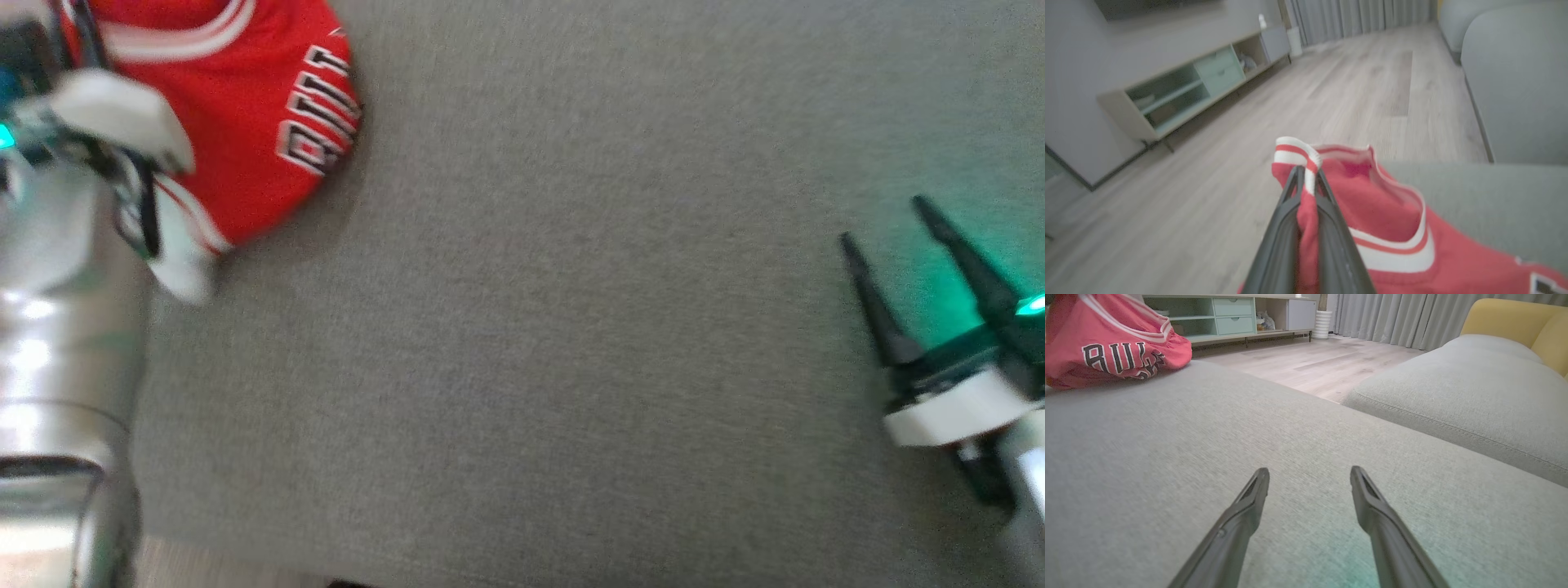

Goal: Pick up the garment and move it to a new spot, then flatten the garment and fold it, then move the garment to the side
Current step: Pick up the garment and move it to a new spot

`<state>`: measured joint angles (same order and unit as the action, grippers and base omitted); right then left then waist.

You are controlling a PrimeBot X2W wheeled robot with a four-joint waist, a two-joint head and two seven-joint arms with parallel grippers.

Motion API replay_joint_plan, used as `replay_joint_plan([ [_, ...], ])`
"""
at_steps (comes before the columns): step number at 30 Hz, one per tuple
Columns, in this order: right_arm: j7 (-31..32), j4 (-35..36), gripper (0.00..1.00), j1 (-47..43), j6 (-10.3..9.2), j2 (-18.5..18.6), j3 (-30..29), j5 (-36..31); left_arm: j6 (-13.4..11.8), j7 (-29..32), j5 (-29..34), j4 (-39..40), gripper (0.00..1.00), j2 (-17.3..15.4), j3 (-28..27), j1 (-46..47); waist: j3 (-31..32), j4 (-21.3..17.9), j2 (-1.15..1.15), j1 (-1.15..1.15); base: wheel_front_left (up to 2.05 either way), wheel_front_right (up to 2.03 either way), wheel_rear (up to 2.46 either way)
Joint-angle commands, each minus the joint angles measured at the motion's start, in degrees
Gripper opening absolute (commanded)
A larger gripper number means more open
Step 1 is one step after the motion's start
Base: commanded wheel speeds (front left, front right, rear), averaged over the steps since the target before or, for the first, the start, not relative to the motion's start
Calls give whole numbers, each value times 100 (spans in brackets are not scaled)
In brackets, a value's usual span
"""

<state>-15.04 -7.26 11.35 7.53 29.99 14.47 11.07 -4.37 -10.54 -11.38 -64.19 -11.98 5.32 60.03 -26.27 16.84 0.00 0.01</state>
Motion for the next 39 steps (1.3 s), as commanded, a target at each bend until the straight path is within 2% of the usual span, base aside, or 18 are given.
replay_joint_plan([
  [1, 4, 99, 100, -52, -4, -29, 121, -29, 38, -94, 99, 295, 0, -404, -19, 349, 531, -324, 0, -1, 0, 0, 0],
  [2, 4, 26, 100, -5, -4, -311, 201, -35, 125, -129, 260, 537, 0, -504, 159, 538, 863, -549, 0, -1, 0, 0, 0],
  [10, 4, -64, 100, -170, -4, -1271, 411, -196, 633, 288, 646, 1891, 0, -697, 764, 954, 1950, -1839, 0, -1, 0, 0, 0],
  [15, 4, 18, 100, -372, -4, -1626, 492, -326, 799, 693, 621, 2880, 0, -718, 929, 839, 2316, -2712, 0, -1, 0, 0, 0],
  [19, 4, 148, 100, -430, -4, -1793, 477, -386, 858, 1015, 528, 3628, 0, -669, 1014, 698, 2321, -3295, 0, -1, 0, 0, 0],
  [22, 4, 224, 100, -445, -4, -1863, 445, -397, 892, 1188, 379, 4050, 0, -517, 1095, 445, 2213, -3601, 0, -1, 0, 0, 0],
  [28, 4, 296, 100, -409, -4, -1947, 372, -369, 880, 1301, 298, 4550, 0, -298, 1390, -348, 1902, -3886, 0, -1, 0, 0, 0],
  [31, 4, 298, 100, -402, -4, -1996, 354, -324, 797, 1240, 228, 4647, 0, -135, 1595, -1171, 1685, -3931, 0, -1, 0, 0, 0],
  [35, 4, 264, 100, -422, -4, -2027, 275, -268, 731, 1028, -37, 4375, 0, 194, 1863, -2472, 1397, -3837, 0, -1, 0, 0, 0],
  [39, 4, 167, 100, -444, -4, -2004, 229, -234, 562, 520, -193, 3849, 0, 547, 2060, -3413, 1278, -3605, 0, -1, 0, 0, 0],
])
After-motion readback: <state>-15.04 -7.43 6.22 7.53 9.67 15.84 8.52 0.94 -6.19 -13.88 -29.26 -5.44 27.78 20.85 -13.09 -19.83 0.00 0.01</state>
